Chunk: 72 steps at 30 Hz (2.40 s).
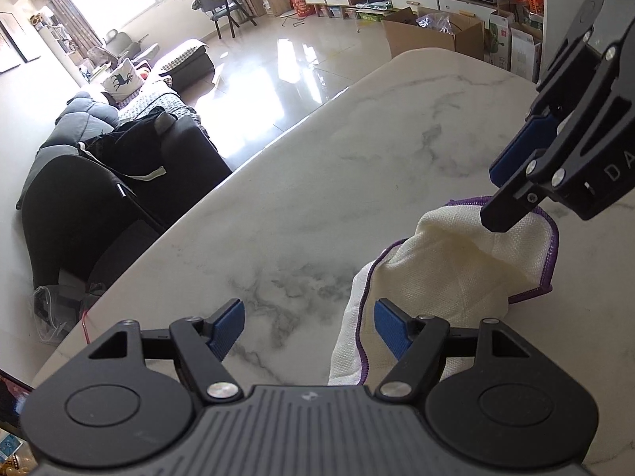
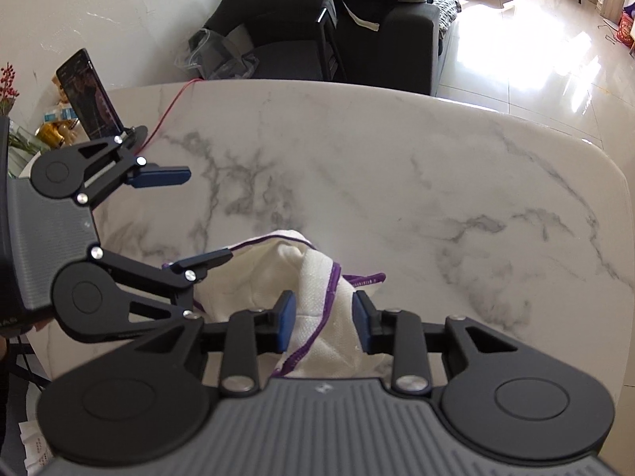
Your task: Fold towel
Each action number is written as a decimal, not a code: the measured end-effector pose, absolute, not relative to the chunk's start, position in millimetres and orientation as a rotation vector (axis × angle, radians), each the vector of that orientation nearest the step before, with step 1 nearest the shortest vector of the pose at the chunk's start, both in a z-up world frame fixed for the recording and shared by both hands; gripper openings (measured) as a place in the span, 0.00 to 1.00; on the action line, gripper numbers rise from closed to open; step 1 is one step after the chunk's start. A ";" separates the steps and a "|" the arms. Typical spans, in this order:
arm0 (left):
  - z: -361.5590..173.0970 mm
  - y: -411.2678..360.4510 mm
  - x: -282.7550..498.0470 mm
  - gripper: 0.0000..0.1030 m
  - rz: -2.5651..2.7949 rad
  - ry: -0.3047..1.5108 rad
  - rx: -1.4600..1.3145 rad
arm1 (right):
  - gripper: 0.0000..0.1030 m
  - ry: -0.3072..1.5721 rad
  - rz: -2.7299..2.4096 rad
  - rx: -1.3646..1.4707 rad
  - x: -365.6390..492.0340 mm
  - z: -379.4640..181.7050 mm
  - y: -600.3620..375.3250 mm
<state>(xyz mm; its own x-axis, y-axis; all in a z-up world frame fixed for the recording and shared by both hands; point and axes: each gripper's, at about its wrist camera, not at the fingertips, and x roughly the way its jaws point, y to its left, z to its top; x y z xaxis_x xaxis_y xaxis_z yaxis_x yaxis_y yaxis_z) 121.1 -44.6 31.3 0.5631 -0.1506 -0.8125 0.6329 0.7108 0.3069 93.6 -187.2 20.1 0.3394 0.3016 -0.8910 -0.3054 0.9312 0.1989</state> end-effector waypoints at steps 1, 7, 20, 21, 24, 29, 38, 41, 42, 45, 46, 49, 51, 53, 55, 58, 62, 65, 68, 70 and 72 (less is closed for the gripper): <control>29.4 -44.5 125.6 0.70 -0.509 0.868 0.627 | 0.33 1.167 0.396 -0.007 96.2 18.2 -186.1; 18.2 -42.7 147.3 0.59 -0.542 0.925 0.605 | 0.33 1.192 0.407 -0.012 104.9 9.5 -182.8; 12.8 -34.0 148.8 0.11 -0.568 0.984 0.561 | 0.13 1.173 0.428 -0.040 100.7 7.9 -178.2; 13.7 -32.5 148.0 0.09 -0.566 0.984 0.555 | 0.12 1.166 0.429 -0.044 99.3 8.9 -177.6; 18.4 -28.3 140.1 0.05 -0.557 0.976 0.526 | 0.11 1.144 0.435 -0.046 93.1 14.4 -177.5; 27.2 -18.3 130.7 0.04 -0.558 0.959 0.492 | 0.11 1.108 0.438 -0.063 78.6 26.3 -177.0; 45.1 -4.9 101.5 0.04 -0.568 0.896 0.486 | 0.15 1.073 0.458 -0.092 50.0 41.5 -172.0; 44.1 -9.6 98.7 0.10 -0.574 0.886 0.527 | 0.19 1.084 0.434 -0.065 55.4 42.3 -173.6; 43.0 -12.6 98.7 0.15 -0.582 0.881 0.544 | 0.21 1.084 0.422 -0.057 59.3 42.2 -174.1; 39.0 -18.7 99.7 0.45 -0.606 0.867 0.578 | 0.32 1.098 0.401 -0.028 68.8 40.9 -174.0; 37.6 -20.9 100.0 0.46 -0.615 0.859 0.589 | 0.33 1.105 0.398 -0.016 72.1 40.0 -173.8; 32.2 -26.8 105.1 0.46 -0.623 0.865 0.603 | 0.39 1.117 0.396 -0.010 79.0 36.5 -171.4; 27.3 -28.8 111.4 0.46 -0.618 0.881 0.606 | 0.44 1.123 0.386 -0.012 83.3 33.5 -169.9; 22.2 -29.3 119.0 0.46 -0.608 0.900 0.601 | 0.47 1.131 0.377 -0.010 87.1 30.2 -169.6; 17.0 -28.3 127.6 0.42 -0.605 0.930 0.583 | 0.48 1.142 0.374 -0.006 91.2 25.6 -169.5; 11.0 -27.1 137.2 0.37 -0.620 0.966 0.552 | 0.48 1.167 0.375 0.009 97.0 17.6 -169.1; 0.8 -29.1 149.0 0.19 -0.623 1.021 0.503 | 0.47 1.188 0.379 0.014 102.1 7.8 -166.8; -5.3 -30.9 152.6 0.13 -0.604 1.039 0.495 | 0.42 1.199 0.377 0.008 104.0 1.5 -165.1; -6.0 -31.2 151.1 0.06 -0.592 1.037 0.477 | 0.39 1.198 0.382 0.001 103.3 -1.0 -164.5; -3.8 -29.1 149.8 0.02 -0.573 1.023 0.460 | 0.26 1.186 0.382 -0.011 101.4 -0.4 -164.6; -0.3 -25.3 149.7 0.01 -0.548 1.010 0.438 | 0.15 1.167 0.384 -0.026 98.8 1.8 -164.8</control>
<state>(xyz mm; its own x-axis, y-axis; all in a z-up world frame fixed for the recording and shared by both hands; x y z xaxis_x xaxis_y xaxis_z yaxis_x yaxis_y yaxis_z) 149.7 -25.3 -0.3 0.4191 -0.2252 -0.8796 0.6142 0.7838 0.0919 98.8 -164.8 1.8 0.3355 0.2812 -0.8991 -0.3080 0.9347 0.1774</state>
